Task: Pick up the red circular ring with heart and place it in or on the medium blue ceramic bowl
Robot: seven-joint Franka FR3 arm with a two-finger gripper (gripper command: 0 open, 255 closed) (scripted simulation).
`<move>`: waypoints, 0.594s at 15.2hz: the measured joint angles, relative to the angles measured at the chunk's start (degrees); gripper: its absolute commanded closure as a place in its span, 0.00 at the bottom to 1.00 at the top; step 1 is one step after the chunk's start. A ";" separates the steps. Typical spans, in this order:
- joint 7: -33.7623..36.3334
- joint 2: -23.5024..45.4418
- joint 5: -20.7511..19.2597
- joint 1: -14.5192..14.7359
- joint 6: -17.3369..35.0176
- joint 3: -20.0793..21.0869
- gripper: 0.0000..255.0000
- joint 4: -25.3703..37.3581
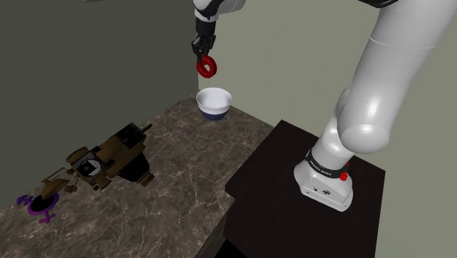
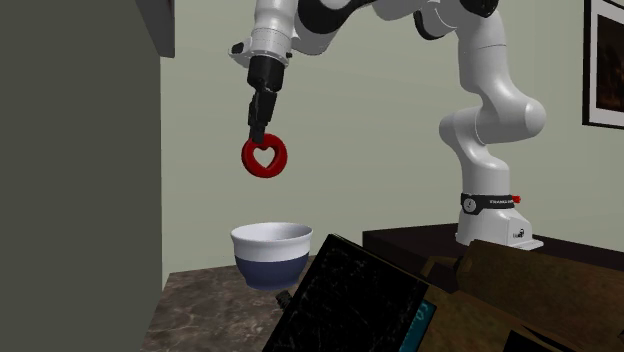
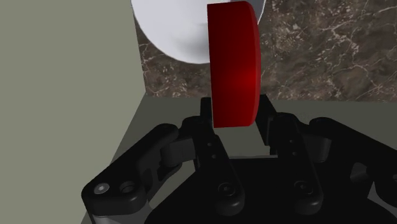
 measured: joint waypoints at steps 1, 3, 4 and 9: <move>-0.06 0.29 0.12 -0.01 0.79 0.03 1.00 -0.51; -0.39 0.92 0.43 -0.13 2.33 0.03 1.00 -1.45; -0.41 1.14 0.52 -0.12 3.03 0.07 1.00 -1.94; -0.86 3.17 1.38 -0.23 6.62 0.31 1.00 -3.60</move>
